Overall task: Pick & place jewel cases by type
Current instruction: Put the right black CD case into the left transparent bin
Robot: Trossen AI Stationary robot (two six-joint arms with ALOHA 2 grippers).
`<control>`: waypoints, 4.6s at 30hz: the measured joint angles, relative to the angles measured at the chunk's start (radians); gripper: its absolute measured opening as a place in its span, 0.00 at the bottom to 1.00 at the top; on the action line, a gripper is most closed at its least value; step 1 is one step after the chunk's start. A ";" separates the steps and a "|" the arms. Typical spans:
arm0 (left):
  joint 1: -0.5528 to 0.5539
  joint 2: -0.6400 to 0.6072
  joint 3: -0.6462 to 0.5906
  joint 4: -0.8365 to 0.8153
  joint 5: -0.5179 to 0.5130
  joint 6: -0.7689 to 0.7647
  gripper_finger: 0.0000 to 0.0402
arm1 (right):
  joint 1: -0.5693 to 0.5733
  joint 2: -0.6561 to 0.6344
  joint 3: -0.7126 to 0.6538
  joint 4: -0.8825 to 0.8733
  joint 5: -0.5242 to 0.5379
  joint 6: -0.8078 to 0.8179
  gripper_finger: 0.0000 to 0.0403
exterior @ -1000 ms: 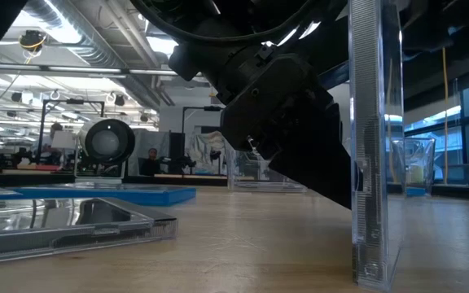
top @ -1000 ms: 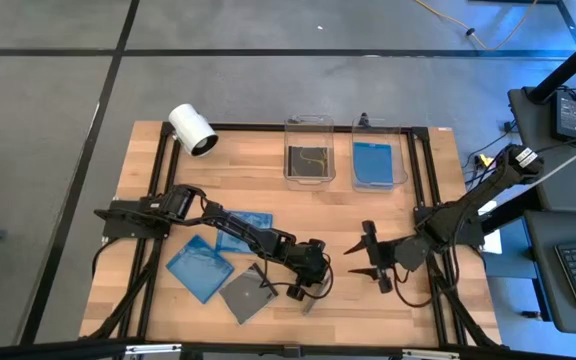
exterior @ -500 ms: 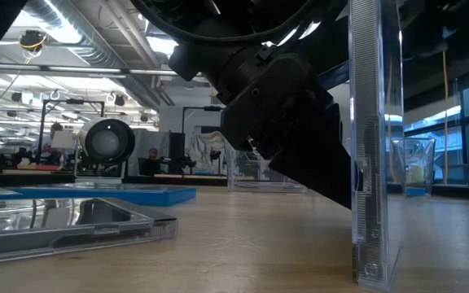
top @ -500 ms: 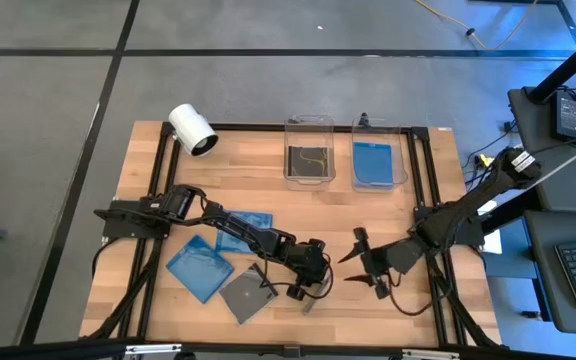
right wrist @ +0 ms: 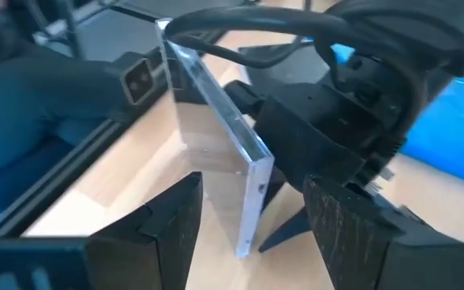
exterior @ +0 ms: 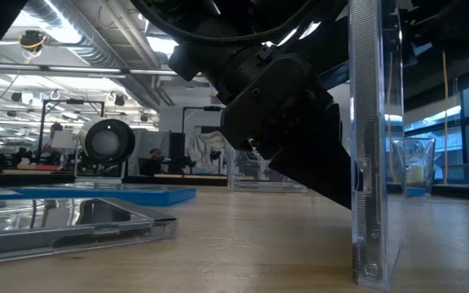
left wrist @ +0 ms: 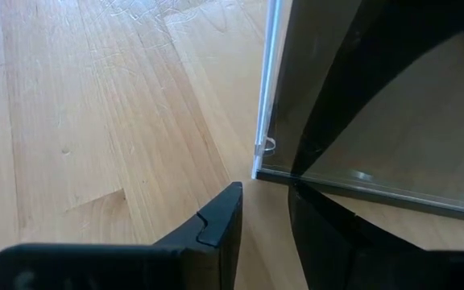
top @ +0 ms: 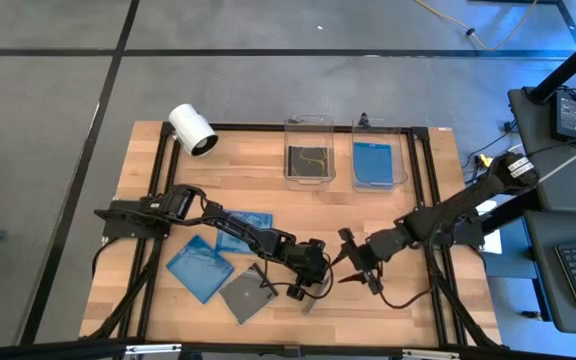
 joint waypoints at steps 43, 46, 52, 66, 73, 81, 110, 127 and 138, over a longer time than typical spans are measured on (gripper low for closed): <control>0.014 0.002 0.000 -0.007 0.000 0.001 0.25 | -0.080 0.057 0.000 0.077 -0.186 -0.064 0.17; 0.014 0.002 0.000 -0.007 0.000 0.001 0.25 | -0.080 0.057 0.000 0.080 -0.186 -0.071 0.16; 0.014 0.002 0.000 -0.018 0.000 0.001 0.25 | -0.080 0.057 0.000 0.084 -0.192 -0.071 0.16; 0.014 0.000 0.001 -0.042 0.001 0.001 0.25 | -0.080 0.057 0.000 0.085 -0.202 -0.071 0.12; 0.026 -0.023 0.004 -0.150 0.006 0.001 0.25 | -0.080 0.057 0.000 0.085 -0.202 -0.069 0.12; 0.063 -0.157 0.000 -0.414 -0.038 -0.017 0.25 | -0.080 0.058 0.000 0.085 -0.202 -0.066 0.12; 0.000 -0.234 -0.001 -0.799 -0.055 -0.263 0.25 | -0.103 -0.139 0.001 -0.114 0.089 -0.067 0.12; -0.107 -0.296 -0.001 -0.970 -0.431 -0.424 0.25 | -0.229 -0.203 0.001 -0.183 0.175 -0.087 0.05; -0.091 -0.264 -0.001 -0.784 -0.557 -0.374 0.25 | -0.229 -0.136 0.001 -0.187 0.121 0.024 0.05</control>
